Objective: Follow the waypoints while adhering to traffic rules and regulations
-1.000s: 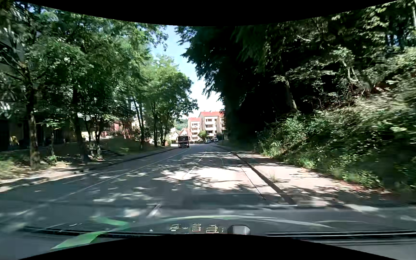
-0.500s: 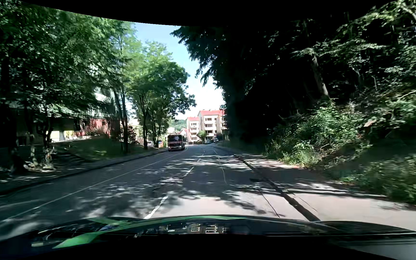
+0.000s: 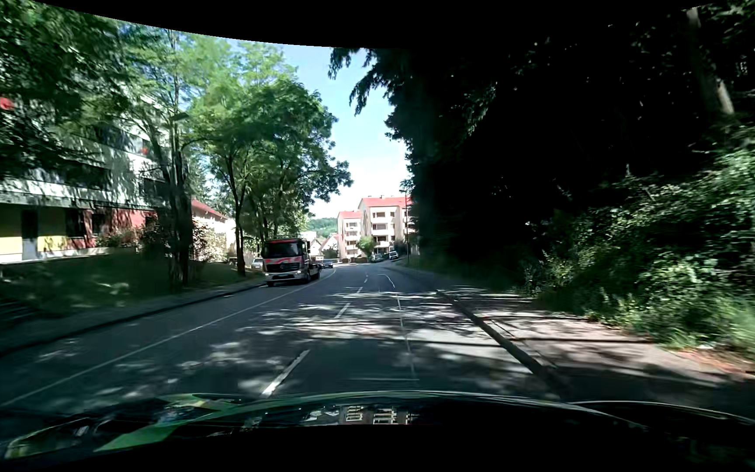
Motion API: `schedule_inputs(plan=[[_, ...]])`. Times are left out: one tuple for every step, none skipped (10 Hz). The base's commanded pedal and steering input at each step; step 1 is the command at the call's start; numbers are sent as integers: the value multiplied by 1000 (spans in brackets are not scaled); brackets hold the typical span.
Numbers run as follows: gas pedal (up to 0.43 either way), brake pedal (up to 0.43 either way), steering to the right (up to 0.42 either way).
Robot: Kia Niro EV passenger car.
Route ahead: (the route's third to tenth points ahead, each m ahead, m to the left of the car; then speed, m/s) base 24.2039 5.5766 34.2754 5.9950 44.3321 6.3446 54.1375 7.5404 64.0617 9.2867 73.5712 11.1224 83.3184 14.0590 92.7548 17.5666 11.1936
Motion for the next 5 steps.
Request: schedule_inputs(plan=[[20,0,-14],[0,0,-14],[0,0,-14],[0,0,-14],[0,0,-14]])
